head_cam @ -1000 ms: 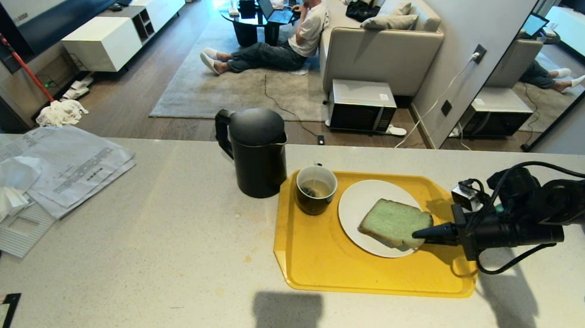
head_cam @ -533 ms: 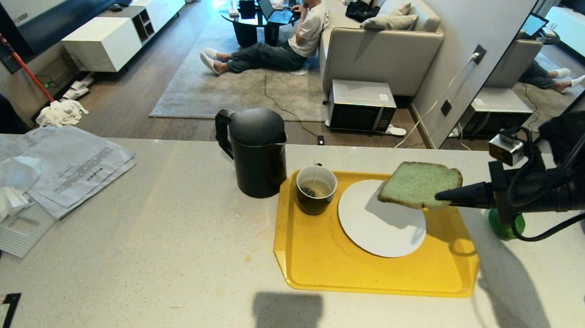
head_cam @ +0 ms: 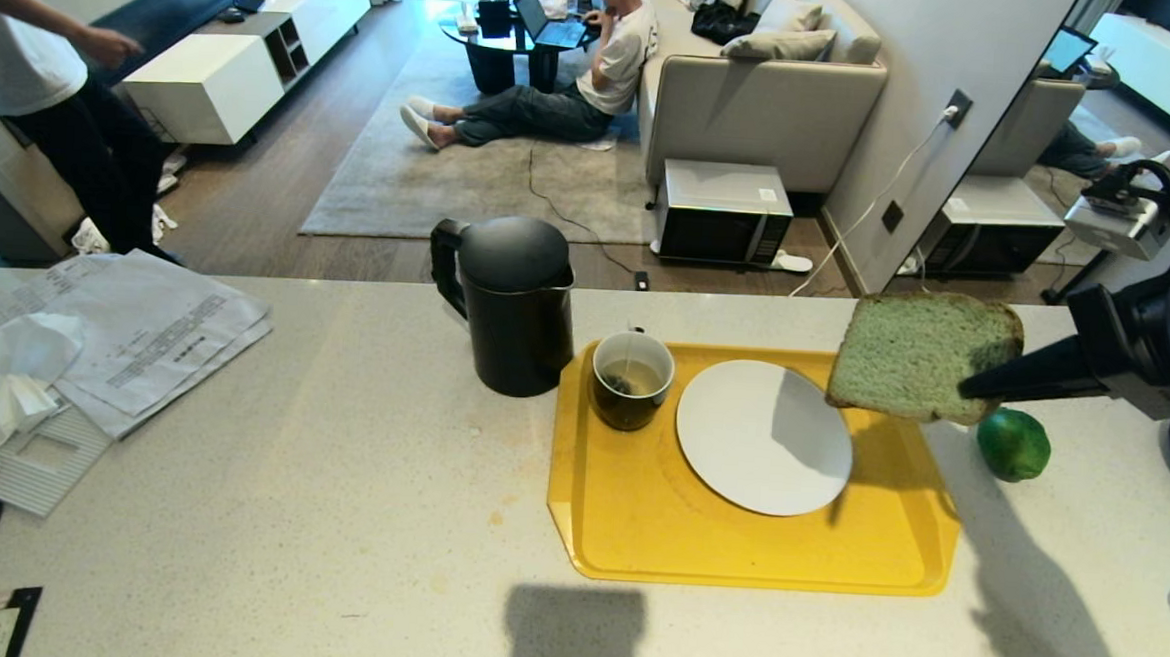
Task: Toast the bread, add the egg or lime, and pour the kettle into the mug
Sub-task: Put the bread slices in the toaster
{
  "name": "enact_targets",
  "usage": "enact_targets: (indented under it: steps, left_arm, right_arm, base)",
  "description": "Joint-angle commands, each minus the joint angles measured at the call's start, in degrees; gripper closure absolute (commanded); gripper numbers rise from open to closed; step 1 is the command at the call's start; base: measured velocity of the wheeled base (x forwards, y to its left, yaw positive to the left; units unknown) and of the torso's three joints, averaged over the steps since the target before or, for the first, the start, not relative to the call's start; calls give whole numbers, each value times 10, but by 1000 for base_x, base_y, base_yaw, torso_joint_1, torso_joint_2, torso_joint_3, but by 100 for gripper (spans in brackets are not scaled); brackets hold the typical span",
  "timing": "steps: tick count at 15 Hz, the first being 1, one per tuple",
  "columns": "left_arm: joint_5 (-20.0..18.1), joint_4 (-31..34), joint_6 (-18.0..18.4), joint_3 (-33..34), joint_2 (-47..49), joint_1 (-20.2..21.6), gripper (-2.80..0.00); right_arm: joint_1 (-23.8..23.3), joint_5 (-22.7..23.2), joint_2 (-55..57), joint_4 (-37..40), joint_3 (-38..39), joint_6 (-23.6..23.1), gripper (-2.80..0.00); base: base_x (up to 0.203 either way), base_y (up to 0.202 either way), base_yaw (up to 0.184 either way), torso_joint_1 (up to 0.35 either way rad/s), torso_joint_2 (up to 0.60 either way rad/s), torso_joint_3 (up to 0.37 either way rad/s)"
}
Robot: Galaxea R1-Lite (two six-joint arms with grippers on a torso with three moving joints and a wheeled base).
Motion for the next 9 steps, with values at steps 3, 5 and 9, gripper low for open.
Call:
enact_targets:
  steps: [3, 5, 9]
  left_arm:
    - [0, 0, 0, 0, 1, 0, 0]
    - [0, 0, 0, 0, 1, 0, 0]
    - [-1, 0, 0, 0, 0, 0, 0]
  right_arm:
    - [5, -141, -31, 150, -22, -191, 0]
    - [5, -173, -31, 202, -37, -213, 0]
    - [-20, -175, -57, 271, -39, -212, 0]
  base:
    - [0, 0, 0, 0, 0, 0]
    - [0, 0, 0, 0, 0, 0]
    - [0, 0, 0, 0, 0, 0]
